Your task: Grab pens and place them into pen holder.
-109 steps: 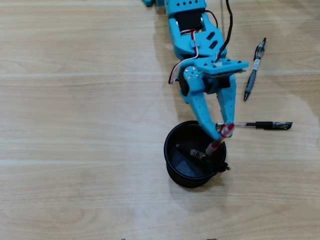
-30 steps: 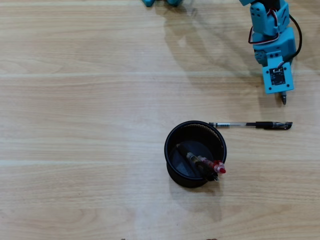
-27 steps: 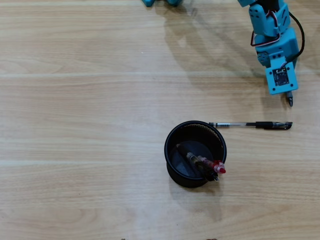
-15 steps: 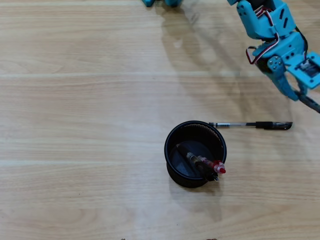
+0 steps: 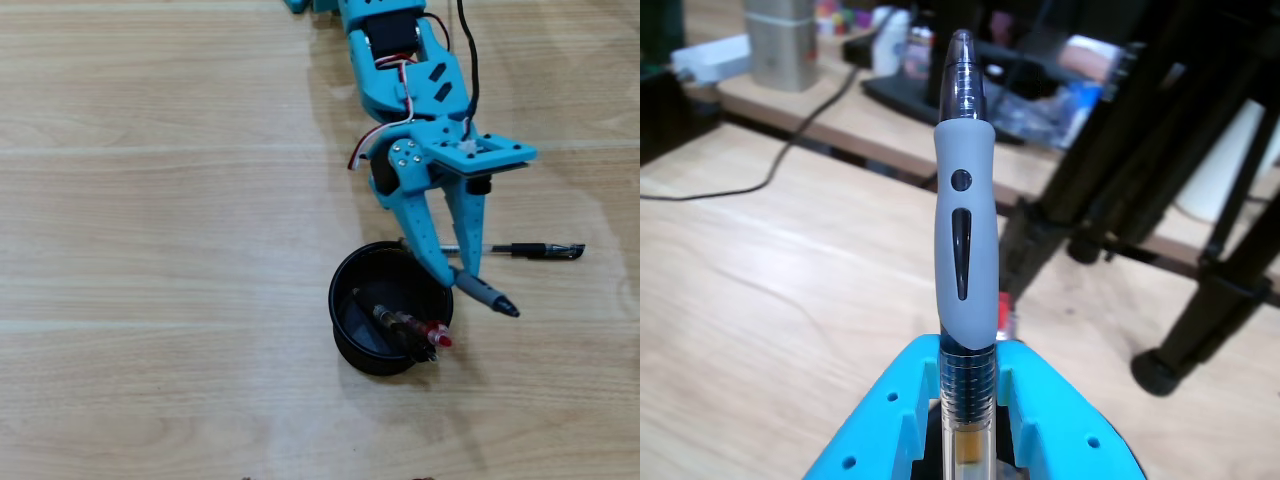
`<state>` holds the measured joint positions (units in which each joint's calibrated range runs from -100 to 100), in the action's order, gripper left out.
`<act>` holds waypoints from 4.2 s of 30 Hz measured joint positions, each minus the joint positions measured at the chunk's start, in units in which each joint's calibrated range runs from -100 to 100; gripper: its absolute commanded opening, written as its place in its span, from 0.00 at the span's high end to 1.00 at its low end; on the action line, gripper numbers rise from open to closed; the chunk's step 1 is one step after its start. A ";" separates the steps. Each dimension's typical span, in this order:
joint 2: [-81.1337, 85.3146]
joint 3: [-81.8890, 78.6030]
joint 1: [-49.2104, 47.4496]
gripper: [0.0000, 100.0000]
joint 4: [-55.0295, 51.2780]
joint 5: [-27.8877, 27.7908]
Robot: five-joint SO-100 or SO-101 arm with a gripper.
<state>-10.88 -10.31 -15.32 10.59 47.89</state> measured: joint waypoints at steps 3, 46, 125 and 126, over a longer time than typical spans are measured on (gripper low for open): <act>0.00 -0.09 2.11 0.98 0.00 0.31; -1.86 12.22 -4.39 0.91 0.34 -10.64; 10.33 9.56 6.92 0.98 -25.06 -3.34; 9.06 9.74 6.59 0.98 -24.81 -3.34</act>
<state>-1.82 -0.58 -8.74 -14.21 44.55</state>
